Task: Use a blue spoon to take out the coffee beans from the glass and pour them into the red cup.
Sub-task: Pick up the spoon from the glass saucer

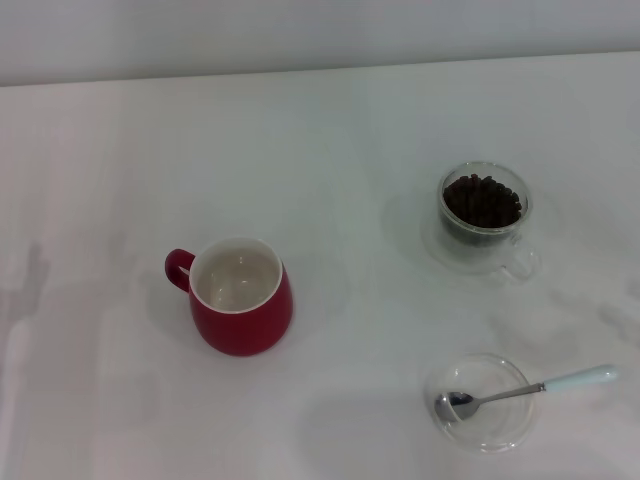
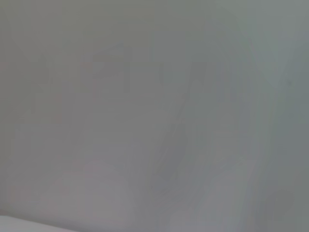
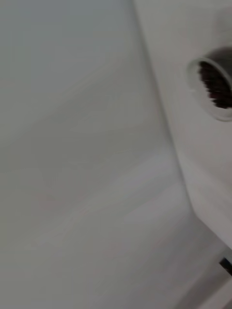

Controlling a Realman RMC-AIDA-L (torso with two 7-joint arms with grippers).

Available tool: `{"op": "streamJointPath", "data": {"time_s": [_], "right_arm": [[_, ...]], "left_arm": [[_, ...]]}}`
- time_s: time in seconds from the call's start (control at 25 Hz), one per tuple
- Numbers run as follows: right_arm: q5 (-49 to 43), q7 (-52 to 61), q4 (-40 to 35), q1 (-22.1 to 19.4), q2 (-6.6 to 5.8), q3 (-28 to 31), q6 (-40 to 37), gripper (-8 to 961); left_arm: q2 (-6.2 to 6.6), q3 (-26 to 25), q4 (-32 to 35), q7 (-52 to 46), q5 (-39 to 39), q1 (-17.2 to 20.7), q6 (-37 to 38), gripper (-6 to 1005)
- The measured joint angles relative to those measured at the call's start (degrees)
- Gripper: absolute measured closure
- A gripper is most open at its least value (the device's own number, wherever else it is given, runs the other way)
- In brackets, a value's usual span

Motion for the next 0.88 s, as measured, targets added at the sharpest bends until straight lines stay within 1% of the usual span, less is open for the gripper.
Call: {"op": "streamJointPath", "data": {"time_s": [0.08,0.24,0.36,0.52,0.8,0.88], "right_arm": [[0.0,1.8,0.2,-0.6,0.26,-1.0,0.0,95],[0.0,7.4,1.3,-1.0,0.66,-5.1,1.1,96],[0.0,9.3,1.7,-0.6,1.53,-8.7,3.4,96],[0.0,10.5,1.7,-0.5,2.37,-10.1,6.4,95],[0.0,12.7,1.8,0.1,2.53,-13.1,7.2,95],[0.0,13.1,1.7,0.6,2.73,-14.1,7.3,96]], "left_arm": [[0.01,0.0,0.0,0.0,0.0,-0.4,0.0,108],[0.17,-0.1,-0.1,0.0,0.0,-1.1,0.0,108],[0.23,-0.1,-0.4,-0.1,0.0,-1.1,0.0,108],[0.25,-0.1,-0.4,0.0,0.0,-1.5,0.0,107],[0.26,-0.1,-0.5,0.0,-0.4,-2.1,0.0,108],[0.26,-0.1,-0.5,0.0,-0.5,-2.2,0.0,108]]}}
